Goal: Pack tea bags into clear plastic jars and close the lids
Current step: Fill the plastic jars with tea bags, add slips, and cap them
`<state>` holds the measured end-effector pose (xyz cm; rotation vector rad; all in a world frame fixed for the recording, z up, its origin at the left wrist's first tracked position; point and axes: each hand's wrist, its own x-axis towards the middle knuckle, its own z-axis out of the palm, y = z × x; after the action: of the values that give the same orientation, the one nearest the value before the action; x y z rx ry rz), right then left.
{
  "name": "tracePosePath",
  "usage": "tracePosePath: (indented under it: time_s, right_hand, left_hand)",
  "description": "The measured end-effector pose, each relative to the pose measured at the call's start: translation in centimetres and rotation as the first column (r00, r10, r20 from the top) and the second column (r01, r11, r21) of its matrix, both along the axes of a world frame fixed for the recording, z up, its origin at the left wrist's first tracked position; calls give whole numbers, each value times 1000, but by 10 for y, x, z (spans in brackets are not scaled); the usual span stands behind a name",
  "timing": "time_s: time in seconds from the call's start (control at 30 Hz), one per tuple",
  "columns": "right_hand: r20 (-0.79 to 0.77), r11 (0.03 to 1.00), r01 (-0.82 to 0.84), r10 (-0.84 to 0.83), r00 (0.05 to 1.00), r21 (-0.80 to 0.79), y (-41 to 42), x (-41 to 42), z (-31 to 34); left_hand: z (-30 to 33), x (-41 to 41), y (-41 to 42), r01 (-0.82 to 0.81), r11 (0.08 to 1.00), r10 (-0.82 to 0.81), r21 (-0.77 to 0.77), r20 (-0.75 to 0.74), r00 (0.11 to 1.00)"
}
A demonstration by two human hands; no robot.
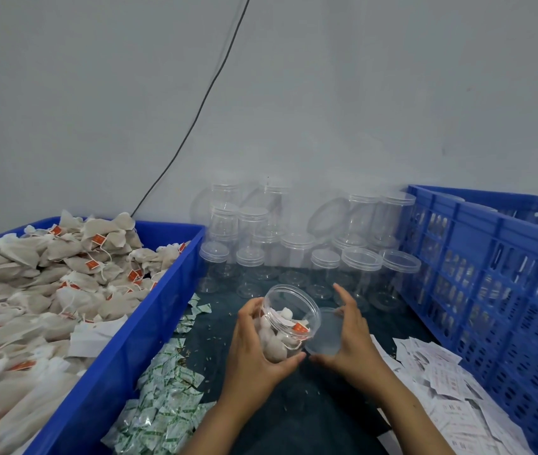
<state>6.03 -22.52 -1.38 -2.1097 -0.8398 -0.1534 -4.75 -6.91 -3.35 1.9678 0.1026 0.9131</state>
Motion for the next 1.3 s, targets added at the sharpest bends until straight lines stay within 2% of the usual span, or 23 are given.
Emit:
tracePosePath:
  time_s: [0.13, 0.23, 0.37, 0.43, 0.6, 0.73, 0.9, 1.0, 1.1, 1.2, 1.3]
  right_hand:
    - [-17, 979, -175, 177, 984, 100, -10, -6, 20]
    - [-57, 967, -217, 227, 972, 136, -21, -9, 31]
    - [-132, 922, -281, 324, 937, 266, -21, -18, 42]
    - [-130, 909, -273, 326, 936, 313, -15, -26, 44]
    - [-5, 935, -211, 221, 975, 284, 4, -39, 39]
    - [-65, 928, -118, 150, 986, 353, 10, -38, 36]
    - [-152, 852, 26, 63, 986, 523, 14, -37, 37]
    - [-168, 810, 65, 41, 985, 582, 20, -45, 38]
    - [-175, 796, 59, 60, 983, 603, 24, -50, 37]
    - [-154, 800, 1, 115, 981, 600, 26, -53, 37]
    - [-92, 804, -128, 221, 971, 581, 23, -55, 39]
  left_hand:
    - [0, -1, -1, 33, 995, -29, 90, -40, 999]
    - [-2, 1, 1, 47, 984, -35, 175, -71, 997]
    - [-4, 2, 5, 50, 990, -43, 134, -56, 998]
    - [-4, 2, 5, 61, 987, -53, 151, -52, 997]
    - [1, 1, 8, 95, 962, -77, 256, -78, 994]
    - [4, -3, 15, 128, 989, -122, 71, -86, 989]
    - [5, -3, 2, 127, 966, -114, -224, 70, 991]
    - [10, -3, -3, 292, 831, -246, -473, 159, 956]
    - [17, -7, -3, 407, 714, -359, -569, 202, 911]
    - [24, -10, -2, 390, 622, -392, -679, 161, 906]
    - [28, -14, -2, 288, 545, -429, -787, 33, 903]
